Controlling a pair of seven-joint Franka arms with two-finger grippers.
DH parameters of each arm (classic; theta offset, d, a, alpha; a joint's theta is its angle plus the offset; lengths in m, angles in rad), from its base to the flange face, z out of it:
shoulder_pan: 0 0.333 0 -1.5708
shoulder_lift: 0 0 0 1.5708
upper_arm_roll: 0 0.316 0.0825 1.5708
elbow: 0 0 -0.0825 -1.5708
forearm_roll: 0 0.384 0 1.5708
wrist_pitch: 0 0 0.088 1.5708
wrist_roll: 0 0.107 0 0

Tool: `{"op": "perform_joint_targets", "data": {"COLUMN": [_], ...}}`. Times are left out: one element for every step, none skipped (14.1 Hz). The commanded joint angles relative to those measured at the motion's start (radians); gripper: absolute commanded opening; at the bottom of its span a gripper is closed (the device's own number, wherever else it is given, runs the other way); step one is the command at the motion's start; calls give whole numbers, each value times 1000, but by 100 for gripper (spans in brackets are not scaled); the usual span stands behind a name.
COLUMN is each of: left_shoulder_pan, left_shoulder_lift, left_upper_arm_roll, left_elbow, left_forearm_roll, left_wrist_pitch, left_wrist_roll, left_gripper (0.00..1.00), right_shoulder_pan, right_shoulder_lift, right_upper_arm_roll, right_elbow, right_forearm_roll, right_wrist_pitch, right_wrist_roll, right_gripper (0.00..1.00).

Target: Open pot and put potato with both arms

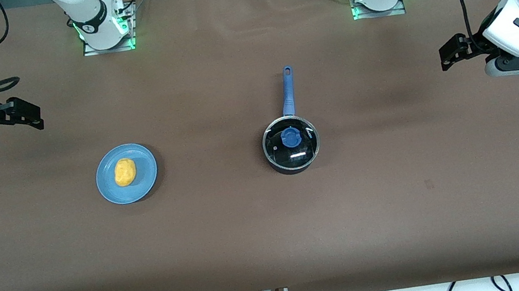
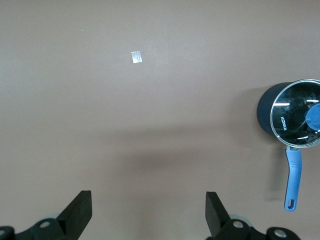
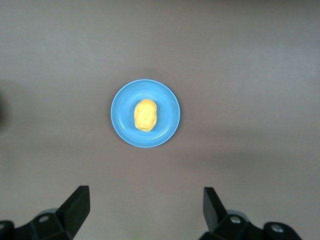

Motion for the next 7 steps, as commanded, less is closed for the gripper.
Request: {"op": "perform_joint_targets", "data": {"left_shoulder_pan": [1, 2, 1, 2, 2, 2, 2], "left_shoulder_lift": [28, 29, 29, 29, 29, 29, 29], "left_upper_arm_roll": [4, 4, 4, 4, 4, 4, 4], "left_elbow": [38, 38, 38, 38, 38, 38, 38], "left_forearm_roll": [-10, -10, -13, -11, -10, -7, -5], "left_wrist_pitch": [-12, -11, -11, -11, -11, -11, -11], "left_wrist_roll": [21, 22, 18, 21, 22, 24, 24], "left_gripper": [100, 100, 100, 100, 100, 100, 100], "right_shoulder_pan": [-2, -4, -4, -4, -2, -2, -1], "right_shoulder_lift": [-7, -7, -7, -7, -7, -7, -7], "right_upper_arm_roll": [0, 0, 0, 1, 1, 1, 1], "right_elbow": [-7, -7, -7, -7, -7, -7, -7], "right_forearm_roll": [-8, -8, -6, -8, -8, -8, -8], "right_wrist_pitch": [3, 0, 3, 3, 5, 5, 5], "right_wrist_roll": [-16, -18, -18, -18, -16, -18, -18], "right_gripper": [100, 100, 100, 100, 100, 100, 100]}}
